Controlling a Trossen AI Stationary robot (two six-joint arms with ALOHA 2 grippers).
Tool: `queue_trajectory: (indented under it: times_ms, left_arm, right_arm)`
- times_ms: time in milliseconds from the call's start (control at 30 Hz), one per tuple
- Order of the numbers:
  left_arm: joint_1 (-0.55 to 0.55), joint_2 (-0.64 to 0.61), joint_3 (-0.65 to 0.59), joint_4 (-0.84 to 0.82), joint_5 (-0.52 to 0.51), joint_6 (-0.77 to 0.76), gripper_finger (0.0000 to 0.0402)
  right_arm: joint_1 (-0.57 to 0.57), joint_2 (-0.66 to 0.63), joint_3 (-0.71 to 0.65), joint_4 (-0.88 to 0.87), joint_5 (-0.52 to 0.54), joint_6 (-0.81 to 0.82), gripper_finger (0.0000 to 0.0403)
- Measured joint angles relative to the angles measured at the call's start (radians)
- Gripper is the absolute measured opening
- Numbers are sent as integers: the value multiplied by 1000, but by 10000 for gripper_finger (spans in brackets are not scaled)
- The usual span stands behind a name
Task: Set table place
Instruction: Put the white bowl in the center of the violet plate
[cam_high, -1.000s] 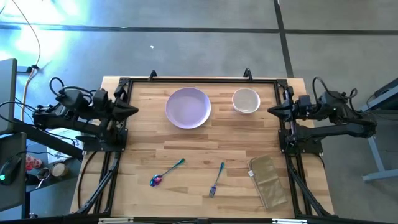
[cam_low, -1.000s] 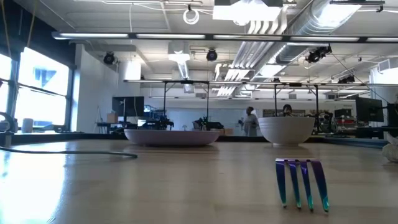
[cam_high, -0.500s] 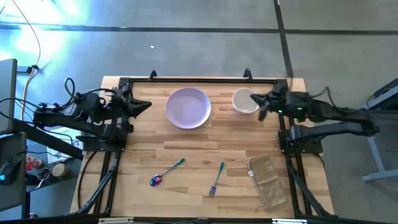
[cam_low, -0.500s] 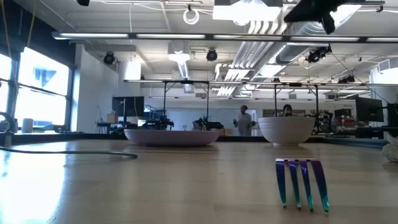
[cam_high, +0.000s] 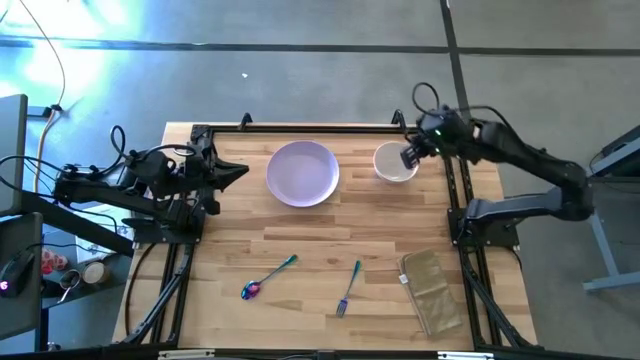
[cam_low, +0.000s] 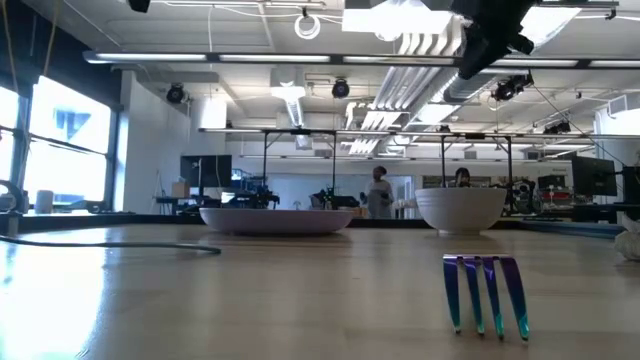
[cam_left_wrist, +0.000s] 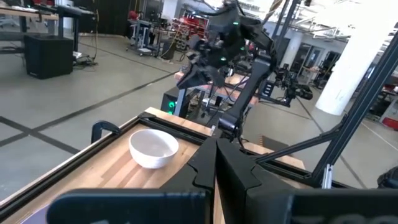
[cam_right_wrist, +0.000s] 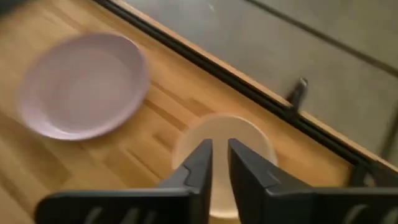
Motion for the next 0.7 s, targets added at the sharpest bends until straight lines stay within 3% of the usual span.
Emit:
queue_trajectory:
  times_ms: [133, 333, 500, 700]
  left_arm:
    - [0, 0, 0, -2, 0, 1, 1]
    - [0, 0, 0, -4, 3, 5, 1]
    - [0, 0, 0, -5, 3, 11, 1]
    - [0, 0, 0, -9, 3, 11, 1]
  right_arm:
    - [-96, 106, 48, -104, -52, 49, 102]
    - [-213, 218, -25, -92, -75, 43, 146]
    - [-319, 277, -111, -16, -80, 10, 158]
    - [-405, 322, -186, 106, -170, -26, 158]
